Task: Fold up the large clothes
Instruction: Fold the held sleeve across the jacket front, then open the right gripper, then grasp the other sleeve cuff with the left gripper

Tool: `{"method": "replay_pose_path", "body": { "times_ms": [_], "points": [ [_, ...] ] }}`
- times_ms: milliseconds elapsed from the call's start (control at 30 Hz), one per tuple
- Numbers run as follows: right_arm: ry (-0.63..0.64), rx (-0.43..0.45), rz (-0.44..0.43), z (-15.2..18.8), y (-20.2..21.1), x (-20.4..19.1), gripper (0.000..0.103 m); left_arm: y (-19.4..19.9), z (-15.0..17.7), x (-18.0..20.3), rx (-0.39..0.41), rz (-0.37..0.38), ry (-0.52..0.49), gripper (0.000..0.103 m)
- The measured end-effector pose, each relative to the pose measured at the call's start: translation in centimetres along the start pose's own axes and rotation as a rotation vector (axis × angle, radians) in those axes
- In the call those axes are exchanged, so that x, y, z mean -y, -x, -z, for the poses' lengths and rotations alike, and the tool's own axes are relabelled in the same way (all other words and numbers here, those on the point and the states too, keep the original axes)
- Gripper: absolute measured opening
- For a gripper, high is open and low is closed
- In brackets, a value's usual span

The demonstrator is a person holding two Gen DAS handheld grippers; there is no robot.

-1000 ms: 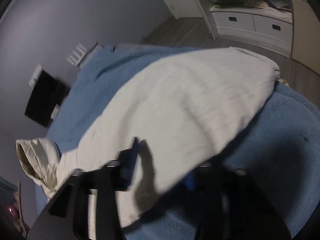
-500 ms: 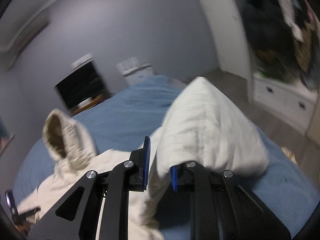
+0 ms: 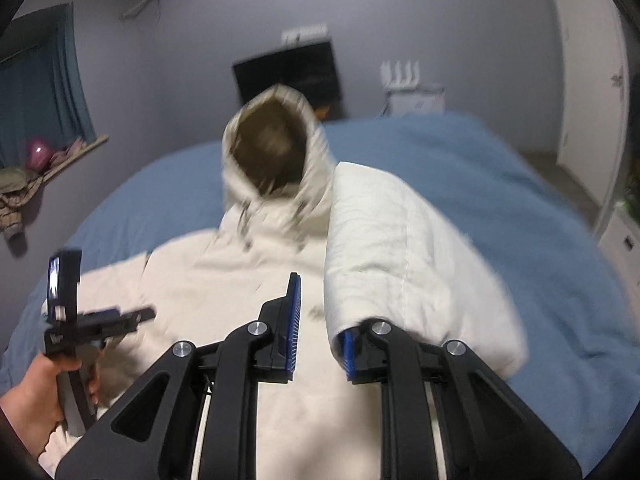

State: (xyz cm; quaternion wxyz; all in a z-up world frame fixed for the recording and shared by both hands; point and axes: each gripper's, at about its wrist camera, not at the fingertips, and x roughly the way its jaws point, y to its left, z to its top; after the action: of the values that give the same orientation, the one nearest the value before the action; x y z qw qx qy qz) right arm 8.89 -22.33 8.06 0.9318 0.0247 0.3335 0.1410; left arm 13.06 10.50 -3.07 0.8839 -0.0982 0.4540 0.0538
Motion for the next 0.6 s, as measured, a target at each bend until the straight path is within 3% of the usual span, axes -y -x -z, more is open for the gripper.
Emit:
{"method": "replay_pose_path", "body": {
  "times_ms": [200,267,300,367,467,533,600],
  "points": [
    [0.020,-0.194,-0.046,3.4,-5.7,-1.8,0.018,-0.3,0.1,0.5,-0.005,0.004,-0.021,0.096],
    [0.005,-0.253,-0.069,4.2,-6.3,-1.9,0.031,-0.3,0.3,0.6,-0.004,0.014,-0.027,0.096],
    [-0.003,-0.272,-0.081,4.3,-6.3,-1.8,0.046,-0.3,0.3,0.6,-0.005,0.020,-0.030,0.096],
    [-0.009,-0.309,-0.108,4.6,-5.6,-1.7,0.059,-0.2,0.4,0.9,-0.003,0.037,-0.042,0.096],
    [0.009,-0.340,-0.093,4.9,-4.0,-1.4,0.062,0.5,0.5,1.6,0.021,0.057,-0.070,0.096],
    [-0.004,-0.336,-0.080,4.8,-2.1,0.1,0.074,1.0,0.6,2.5,0.038,0.070,-0.106,0.096],
    [-0.017,-0.276,-0.022,4.2,-0.4,2.1,0.084,1.6,0.9,3.6,0.050,0.090,-0.146,0.096]
  ]
}}
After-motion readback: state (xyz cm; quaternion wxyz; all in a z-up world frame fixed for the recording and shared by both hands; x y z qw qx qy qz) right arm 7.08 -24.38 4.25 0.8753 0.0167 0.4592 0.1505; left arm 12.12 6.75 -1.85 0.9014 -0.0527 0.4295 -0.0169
